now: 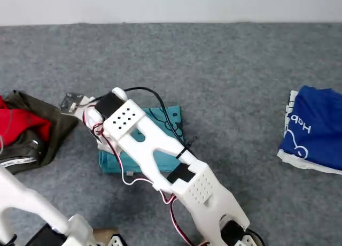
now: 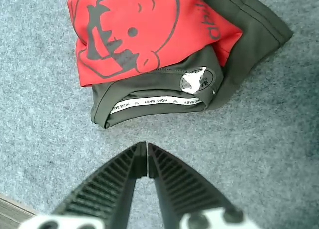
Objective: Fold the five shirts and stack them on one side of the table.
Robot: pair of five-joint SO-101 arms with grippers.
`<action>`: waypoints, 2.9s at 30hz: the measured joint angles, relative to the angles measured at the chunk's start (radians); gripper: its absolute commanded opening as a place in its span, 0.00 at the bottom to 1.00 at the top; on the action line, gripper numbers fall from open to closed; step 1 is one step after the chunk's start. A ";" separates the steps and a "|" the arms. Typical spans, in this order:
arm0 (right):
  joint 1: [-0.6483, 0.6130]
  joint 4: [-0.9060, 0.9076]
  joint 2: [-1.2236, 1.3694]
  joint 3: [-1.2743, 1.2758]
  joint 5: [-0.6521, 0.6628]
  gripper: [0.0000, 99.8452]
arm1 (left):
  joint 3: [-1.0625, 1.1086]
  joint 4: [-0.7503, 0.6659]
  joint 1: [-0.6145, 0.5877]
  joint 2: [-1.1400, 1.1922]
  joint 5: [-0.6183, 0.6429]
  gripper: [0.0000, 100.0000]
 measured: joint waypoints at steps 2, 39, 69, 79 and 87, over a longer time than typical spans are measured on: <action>-0.003 0.000 0.000 0.009 0.000 0.01 | 0.000 0.000 0.000 0.000 0.000 0.02; 0.166 -0.002 -0.436 0.331 -0.278 0.01 | 0.000 0.000 0.000 0.000 0.000 0.02; 0.242 -0.245 -0.172 0.678 -0.806 0.29 | 0.000 0.000 0.000 0.000 0.000 0.02; 0.242 -0.256 -0.121 0.658 -0.787 0.01 | 0.000 -0.003 0.000 0.000 0.000 0.02; 0.298 -0.213 -0.121 0.657 -0.675 0.01 | 0.000 -0.003 0.000 0.000 0.000 0.02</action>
